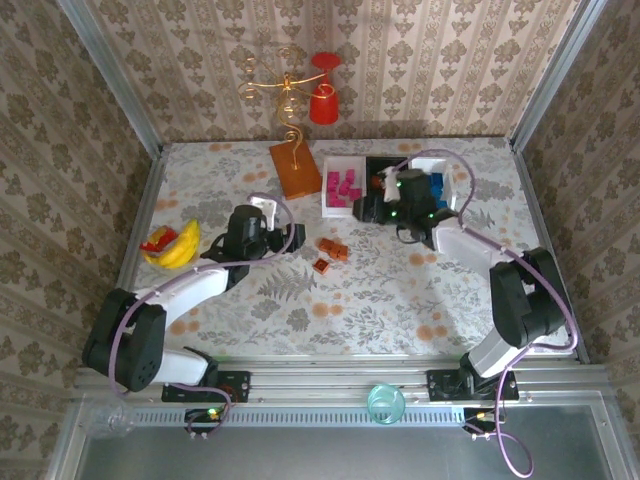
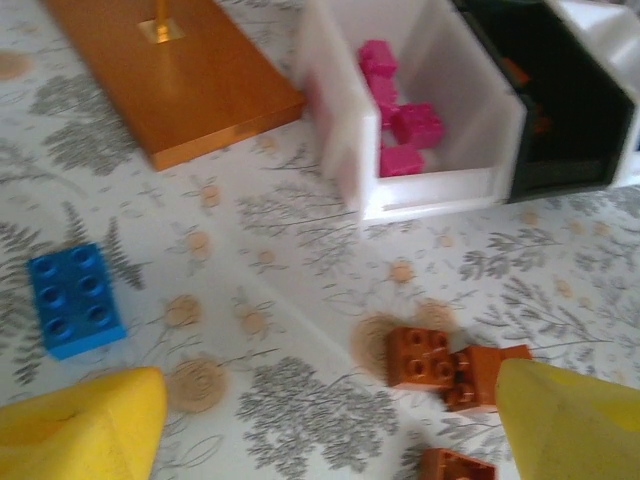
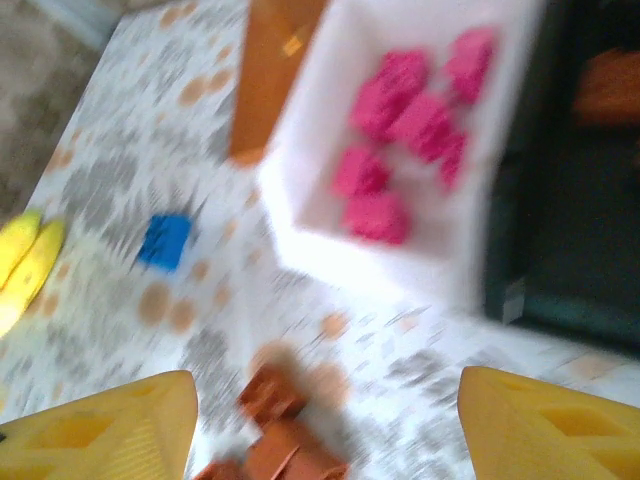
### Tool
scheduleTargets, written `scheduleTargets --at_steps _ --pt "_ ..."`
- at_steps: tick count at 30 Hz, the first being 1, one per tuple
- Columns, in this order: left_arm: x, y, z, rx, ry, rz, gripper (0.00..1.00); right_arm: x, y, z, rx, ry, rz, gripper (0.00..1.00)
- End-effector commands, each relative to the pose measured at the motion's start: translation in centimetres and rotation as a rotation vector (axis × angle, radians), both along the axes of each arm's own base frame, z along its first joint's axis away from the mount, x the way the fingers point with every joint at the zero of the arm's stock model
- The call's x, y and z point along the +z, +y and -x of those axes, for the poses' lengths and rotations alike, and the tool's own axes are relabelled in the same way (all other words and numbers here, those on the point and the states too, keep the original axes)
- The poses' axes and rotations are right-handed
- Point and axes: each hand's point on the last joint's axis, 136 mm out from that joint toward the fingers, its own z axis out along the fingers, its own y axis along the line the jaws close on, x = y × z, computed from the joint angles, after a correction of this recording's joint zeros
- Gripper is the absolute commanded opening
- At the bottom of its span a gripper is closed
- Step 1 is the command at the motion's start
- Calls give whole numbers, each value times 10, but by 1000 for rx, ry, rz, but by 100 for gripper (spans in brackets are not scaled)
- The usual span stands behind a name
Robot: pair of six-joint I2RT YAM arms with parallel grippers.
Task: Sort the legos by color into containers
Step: Pick up the lego from the center of the table.
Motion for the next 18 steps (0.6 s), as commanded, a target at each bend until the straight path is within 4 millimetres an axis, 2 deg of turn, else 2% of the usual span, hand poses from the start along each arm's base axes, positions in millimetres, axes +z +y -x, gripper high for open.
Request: scheduleTargets --at_steps 1,5,10,13,18 --pt "9 6 -1 30 -17 50 86 -19 19 27 102 -42 157 74" --pt "15 5 1 22 -23 70 86 -51 36 52 225 -30 328 80" --pt "16 4 1 20 -23 76 86 -87 41 65 256 14 481 84" --pt "14 2 2 12 -17 82 86 -100 44 66 268 30 502 84" --pt "12 1 1 8 -9 78 86 -117 46 56 261 61 542 79"
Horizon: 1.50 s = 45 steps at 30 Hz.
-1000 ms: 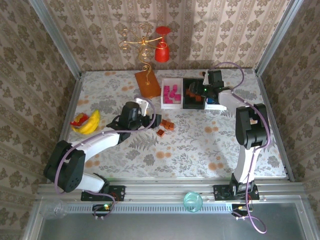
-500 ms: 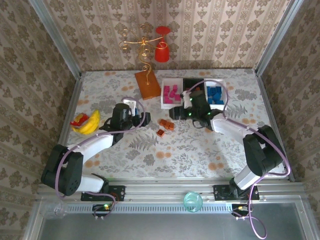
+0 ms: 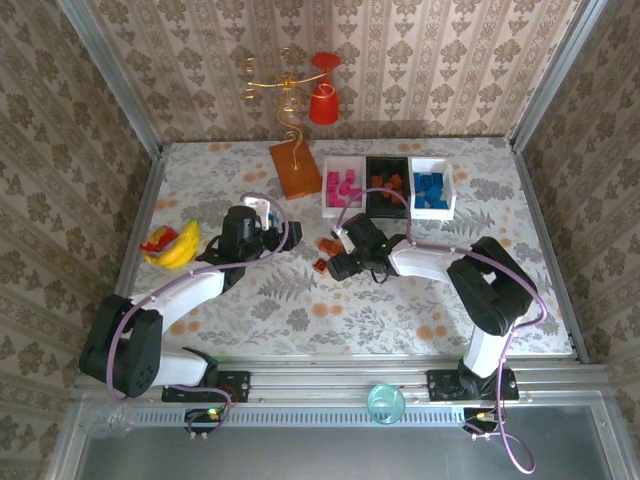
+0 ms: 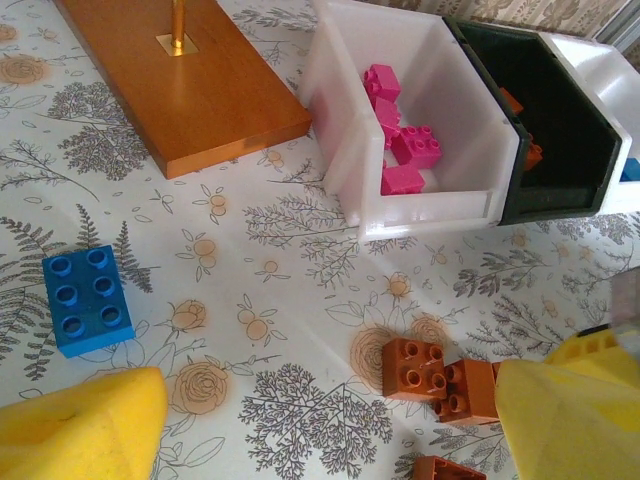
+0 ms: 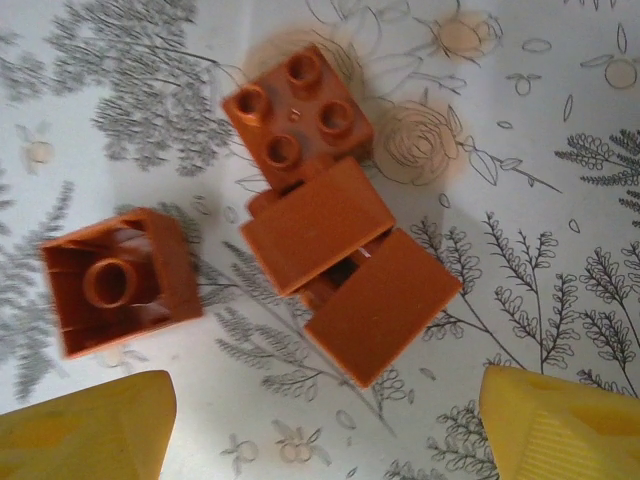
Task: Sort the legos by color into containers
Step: Pick up the lego from the center of the table, then place the lego in the container.
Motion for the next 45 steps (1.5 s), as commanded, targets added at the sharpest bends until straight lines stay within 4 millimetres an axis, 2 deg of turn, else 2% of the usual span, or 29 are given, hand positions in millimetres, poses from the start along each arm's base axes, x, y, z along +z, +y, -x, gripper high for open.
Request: scheduleTargets --at_steps 1,9,16,24,28,30,33,35,38,41,45 --pt "1 -2 1 -8 3 21 86 -3 -3 -16 -20 -32 66 77" --pt "-1 -3 0 -9 7 19 86 -6 -8 -35 -61 -55 99 58" --pt "0 -3 1 -12 7 18 86 -8 -20 -39 -91 -52 108 47" --pt "-1 -4 0 -14 12 17 86 -4 -16 -40 -94 -38 67 35" --pt "-2 -4 1 -16 13 19 86 9 -32 -33 -131 -54 85 33" --pt "-2 -5 1 -20 14 23 86 23 -41 -31 -163 -69 51 32" --pt "-1 -8 1 -29 16 29 86 54 -50 -35 -209 -106 -69 32" --pt "-1 -10 2 -39 17 32 86 81 -60 -49 -259 -148 -174 32" --pt "1 -13 3 -49 15 34 86 103 -93 -81 -392 -197 -264 31" --pt "2 -16 5 -59 13 32 86 104 -122 -116 -510 -210 -287 31" --pt "4 -17 6 -63 8 32 86 98 -133 -156 -575 -218 -275 32"
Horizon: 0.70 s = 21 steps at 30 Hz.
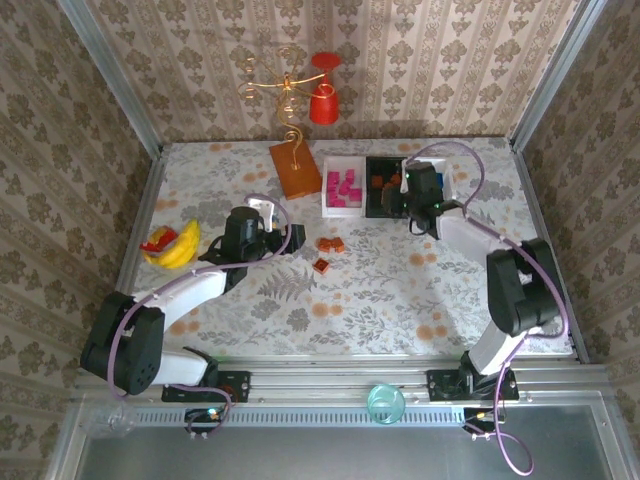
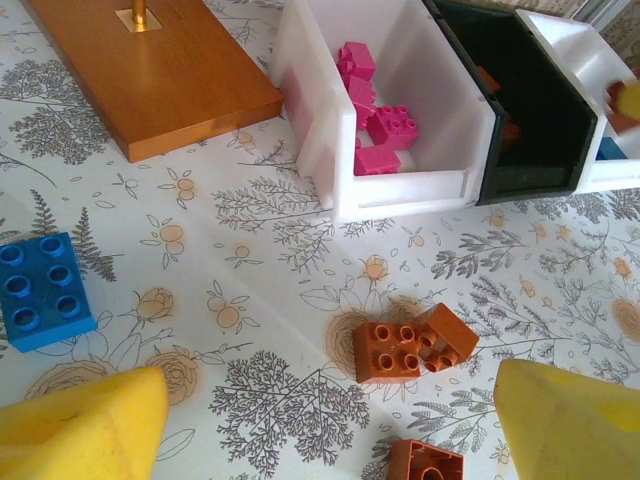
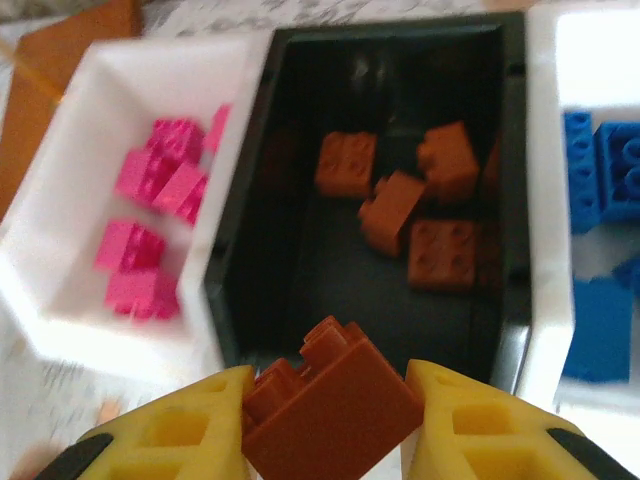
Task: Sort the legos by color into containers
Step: Place the lego in the container, then pick up the lego from the center of the table.
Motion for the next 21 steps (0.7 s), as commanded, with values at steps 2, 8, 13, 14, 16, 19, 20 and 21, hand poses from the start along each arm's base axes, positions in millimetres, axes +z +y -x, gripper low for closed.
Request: scheduleTargets --at_steps 2,8,13,14,16,19,20,21 --pt "11 -5 -1 -14 -17 23 86 -10 3 -41 -54 13 -33 34" --pt "13 -4 0 -13 -26 15 86 -7 1 -66 -84 30 -35 53" --pt "14 1 -1 9 -33 -3 86 31 6 -41 -52 -56 -91 67" --pt "13 3 -2 16 -33 -5 86 36 8 -31 -37 -68 -99 69" --pt "12 5 -2 25 -30 -5 86 42 18 -9 1 -77 -112 72" --pt "11 5 -3 29 -31 -4 86 40 37 27 65 -76 -111 75" --pt "10 7 -3 36 -30 -9 86 37 45 42 96 -72 -101 76" --pt "9 9 -4 44 -31 -15 86 36 52 54 117 -72 -84 77"
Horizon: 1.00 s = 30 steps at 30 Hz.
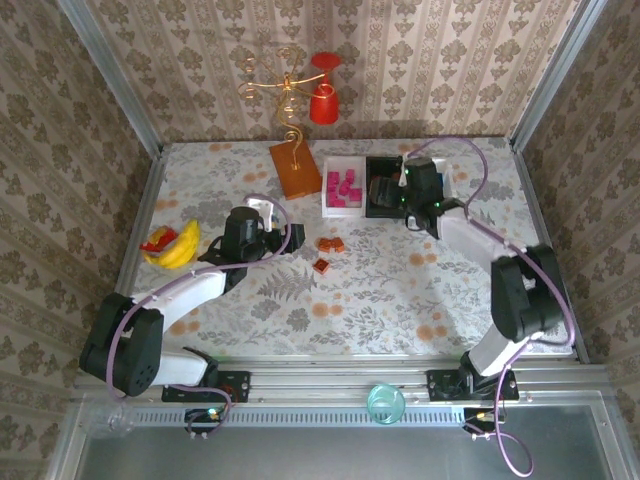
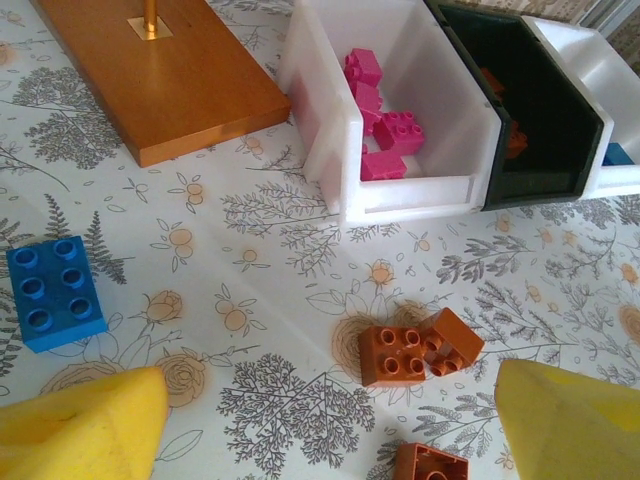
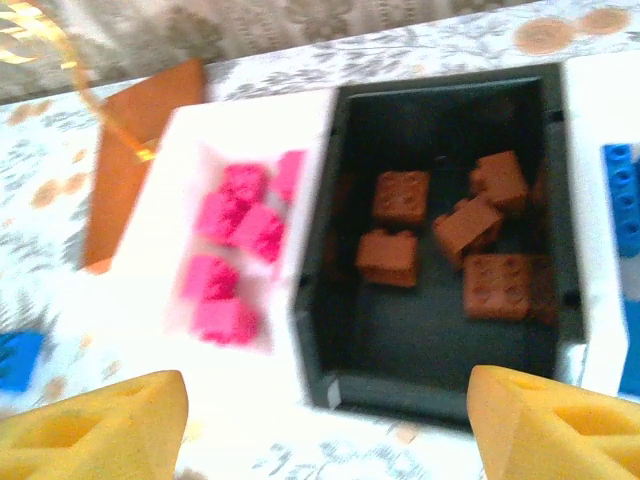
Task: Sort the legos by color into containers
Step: Pick up the lego from the center of the table.
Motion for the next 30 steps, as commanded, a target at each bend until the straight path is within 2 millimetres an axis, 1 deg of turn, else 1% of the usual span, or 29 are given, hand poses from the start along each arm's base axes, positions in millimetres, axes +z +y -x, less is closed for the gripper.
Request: scheduleTargets --at_steps 1,3,6,9,12,15,16,18,20,22,24,26,30 --pt "5 7 -3 30 -21 -11 86 -4 28 37 94 -8 27 78" --pt "2 12 -5 48 -19 -19 86 -9 37 60 136 -3 62 79" --pt "-1 16 -7 65 -19 -23 86 -15 48 84 196 15 99 81" --pt "-4 18 -8 75 -20 -28 86 -25 62 100 251 43 135 83" --pt "-6 20 -8 88 -21 -35 86 -33 80 108 291 57 145 85" --pt "-6 24 -9 103 -26 -40 86 -45 100 106 320 71 151 87" --pt "-6 25 -9 105 -28 -40 86 -48 104 104 318 75 161 87" --pt "-4 26 -8 107 -32 -36 86 -60 107 94 295 91 198 88" --pt "-4 26 -7 107 -34 -31 86 -70 105 84 264 108 240 86" --pt "-2 25 -7 104 -36 -25 86 -78 107 77 265 126 278 83" --pt "-2 24 -7 100 -35 -21 86 -92 109 73 270 153 306 77" --pt "-2 23 -7 98 -33 -17 86 -104 110 72 277 178 323 72" --pt "-1 22 -7 93 -33 -13 86 -121 117 70 304 211 333 64"
